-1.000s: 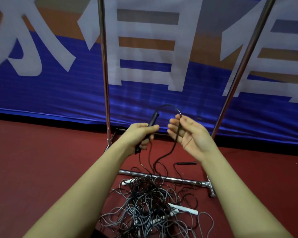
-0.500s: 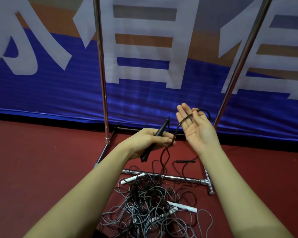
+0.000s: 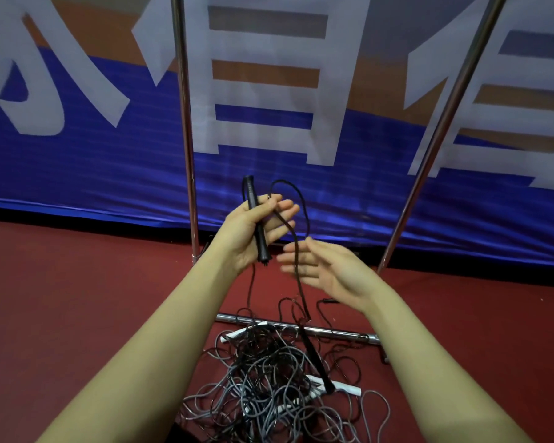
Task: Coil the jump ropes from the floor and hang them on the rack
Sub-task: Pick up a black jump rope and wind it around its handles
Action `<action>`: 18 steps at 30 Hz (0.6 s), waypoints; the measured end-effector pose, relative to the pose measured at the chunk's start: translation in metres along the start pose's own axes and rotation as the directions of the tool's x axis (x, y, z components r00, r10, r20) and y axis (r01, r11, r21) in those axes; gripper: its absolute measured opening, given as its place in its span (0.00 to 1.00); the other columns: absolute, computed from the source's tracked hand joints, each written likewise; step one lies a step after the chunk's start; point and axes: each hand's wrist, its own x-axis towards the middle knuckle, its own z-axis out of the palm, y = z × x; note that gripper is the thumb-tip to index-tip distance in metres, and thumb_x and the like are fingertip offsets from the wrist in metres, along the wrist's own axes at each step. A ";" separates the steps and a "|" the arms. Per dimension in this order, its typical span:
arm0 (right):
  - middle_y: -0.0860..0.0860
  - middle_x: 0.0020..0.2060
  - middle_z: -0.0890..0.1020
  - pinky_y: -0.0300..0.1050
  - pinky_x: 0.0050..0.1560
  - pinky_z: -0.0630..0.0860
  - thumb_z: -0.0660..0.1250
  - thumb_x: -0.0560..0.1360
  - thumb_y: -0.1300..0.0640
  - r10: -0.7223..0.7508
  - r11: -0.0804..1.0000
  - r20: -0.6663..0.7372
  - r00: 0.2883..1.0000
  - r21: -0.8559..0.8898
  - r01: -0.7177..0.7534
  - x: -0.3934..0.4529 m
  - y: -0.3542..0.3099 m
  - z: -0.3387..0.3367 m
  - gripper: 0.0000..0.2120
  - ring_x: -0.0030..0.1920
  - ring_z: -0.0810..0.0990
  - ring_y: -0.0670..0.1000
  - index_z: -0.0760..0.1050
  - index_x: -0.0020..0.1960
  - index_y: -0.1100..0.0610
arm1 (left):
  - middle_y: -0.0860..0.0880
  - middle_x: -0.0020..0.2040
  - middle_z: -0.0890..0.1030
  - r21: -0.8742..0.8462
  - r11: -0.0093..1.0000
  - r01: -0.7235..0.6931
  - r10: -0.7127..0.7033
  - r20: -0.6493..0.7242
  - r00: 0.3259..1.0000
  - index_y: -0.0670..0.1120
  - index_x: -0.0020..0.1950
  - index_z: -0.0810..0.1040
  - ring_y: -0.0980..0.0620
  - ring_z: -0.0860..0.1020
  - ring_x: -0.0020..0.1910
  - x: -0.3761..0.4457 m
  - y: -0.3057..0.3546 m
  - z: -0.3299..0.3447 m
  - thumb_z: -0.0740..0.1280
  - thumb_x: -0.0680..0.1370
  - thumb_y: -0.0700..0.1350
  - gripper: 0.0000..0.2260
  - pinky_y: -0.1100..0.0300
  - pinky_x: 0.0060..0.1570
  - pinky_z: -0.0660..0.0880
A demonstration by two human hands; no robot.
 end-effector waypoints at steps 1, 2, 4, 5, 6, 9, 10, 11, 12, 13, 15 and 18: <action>0.52 0.46 0.84 0.42 0.50 0.76 0.56 0.81 0.56 0.019 0.999 0.051 0.999 -0.038 -0.017 -0.002 0.000 0.002 0.11 0.46 0.84 0.51 0.76 0.54 0.57 | 0.43 0.40 0.84 -0.004 1.000 -0.014 0.014 -0.023 1.000 0.39 0.48 0.75 0.47 0.84 0.41 0.001 0.001 -0.002 0.60 0.80 0.35 0.05 0.54 0.44 0.81; 0.52 0.44 0.85 0.42 0.48 0.78 0.58 0.80 0.59 0.032 0.998 0.082 0.996 -0.059 -0.027 -0.003 -0.001 0.003 0.09 0.43 0.84 0.51 0.76 0.54 0.58 | 0.43 0.40 0.84 -0.008 1.000 -0.024 0.023 -0.042 0.999 0.39 0.48 0.75 0.48 0.84 0.41 0.002 0.002 -0.004 0.60 0.80 0.35 0.05 0.54 0.44 0.81; 0.54 0.40 0.85 0.43 0.42 0.81 0.60 0.78 0.65 0.039 0.997 0.075 0.996 -0.075 -0.033 -0.006 -0.003 0.003 0.06 0.38 0.84 0.51 0.75 0.52 0.59 | 0.43 0.40 0.84 0.000 1.000 -0.025 0.025 -0.060 0.998 0.39 0.49 0.75 0.48 0.84 0.40 0.003 0.002 -0.008 0.60 0.80 0.35 0.04 0.55 0.41 0.82; 0.54 0.38 0.84 0.43 0.38 0.81 0.60 0.77 0.66 0.025 0.998 0.051 0.998 -0.064 -0.022 -0.006 -0.004 0.004 0.06 0.36 0.84 0.51 0.74 0.51 0.60 | 0.43 0.40 0.84 0.020 1.000 -0.013 0.014 -0.056 0.998 0.39 0.49 0.75 0.48 0.84 0.40 0.003 0.002 -0.009 0.60 0.80 0.36 0.05 0.56 0.40 0.82; 0.55 0.37 0.84 0.43 0.36 0.81 0.60 0.77 0.67 -0.002 1.000 0.023 1.000 -0.028 0.002 -0.006 -0.005 0.003 0.06 0.35 0.84 0.51 0.74 0.49 0.60 | 0.42 0.40 0.84 0.044 0.999 0.008 -0.006 -0.044 0.999 0.39 0.49 0.75 0.48 0.84 0.40 0.002 0.002 -0.010 0.60 0.80 0.38 0.05 0.56 0.39 0.82; 0.56 0.37 0.84 0.44 0.36 0.81 0.58 0.77 0.68 -0.116 0.972 -0.070 0.991 0.197 0.127 -0.004 -0.010 0.001 0.07 0.36 0.85 0.53 0.71 0.47 0.59 | 0.41 0.42 0.84 0.120 0.989 0.084 -0.084 -0.004 0.996 0.39 0.51 0.75 0.48 0.84 0.41 0.001 0.000 -0.012 0.59 0.81 0.40 0.07 0.56 0.44 0.81; 0.56 0.37 0.84 0.44 0.36 0.81 0.57 0.78 0.69 -0.150 0.944 -0.118 0.982 0.278 0.178 -0.003 -0.012 0.000 0.08 0.37 0.85 0.53 0.70 0.46 0.58 | 0.42 0.44 0.84 0.165 0.980 0.113 -0.117 0.015 0.993 0.40 0.51 0.76 0.48 0.84 0.43 0.000 -0.001 -0.013 0.59 0.81 0.40 0.07 0.56 0.47 0.80; 0.56 0.37 0.84 0.44 0.37 0.81 0.56 0.78 0.69 -0.179 0.908 -0.171 0.969 0.350 0.229 -0.002 -0.014 -0.001 0.09 0.38 0.85 0.53 0.69 0.45 0.58 | 0.44 0.45 0.84 0.232 0.963 0.136 -0.149 0.036 0.988 0.41 0.52 0.77 0.49 0.83 0.47 -0.001 -0.003 -0.014 0.59 0.81 0.40 0.07 0.56 0.51 0.78; 0.56 0.37 0.84 0.44 0.37 0.81 0.55 0.79 0.69 -0.202 0.869 -0.222 0.954 0.409 0.279 -0.001 -0.016 -0.002 0.09 0.39 0.85 0.54 0.69 0.44 0.58 | 0.45 0.47 0.84 0.316 0.937 0.150 -0.179 0.062 0.982 0.43 0.51 0.78 0.49 0.81 0.51 -0.002 -0.006 -0.015 0.60 0.80 0.40 0.07 0.56 0.57 0.75; 0.57 0.37 0.84 0.44 0.38 0.81 0.55 0.79 0.69 -0.223 0.830 -0.265 0.938 0.453 0.325 0.000 -0.017 -0.003 0.10 0.40 0.85 0.54 0.68 0.44 0.58 | 0.47 0.48 0.84 0.396 0.904 0.160 -0.212 0.092 0.973 0.44 0.51 0.79 0.50 0.80 0.53 -0.004 -0.008 -0.015 0.61 0.80 0.40 0.08 0.57 0.59 0.72; 0.58 0.38 0.85 0.44 0.39 0.82 0.54 0.79 0.69 -0.256 0.770 -0.337 0.906 0.496 0.402 0.000 -0.019 -0.006 0.10 0.42 0.85 0.55 0.67 0.43 0.58 | 0.49 0.48 0.84 0.509 0.842 0.181 -0.300 0.161 0.940 0.45 0.51 0.80 0.54 0.79 0.52 -0.009 -0.014 -0.013 0.61 0.79 0.40 0.08 0.62 0.55 0.70; 0.58 0.39 0.85 0.45 0.42 0.82 0.54 0.80 0.69 -0.287 0.720 -0.419 0.861 0.499 0.483 0.001 -0.018 -0.012 0.11 0.44 0.85 0.56 0.67 0.42 0.58 | 0.50 0.46 0.85 0.589 0.788 0.178 -0.392 0.258 0.883 0.44 0.52 0.80 0.57 0.77 0.50 -0.016 -0.020 -0.008 0.61 0.79 0.38 0.09 0.68 0.50 0.68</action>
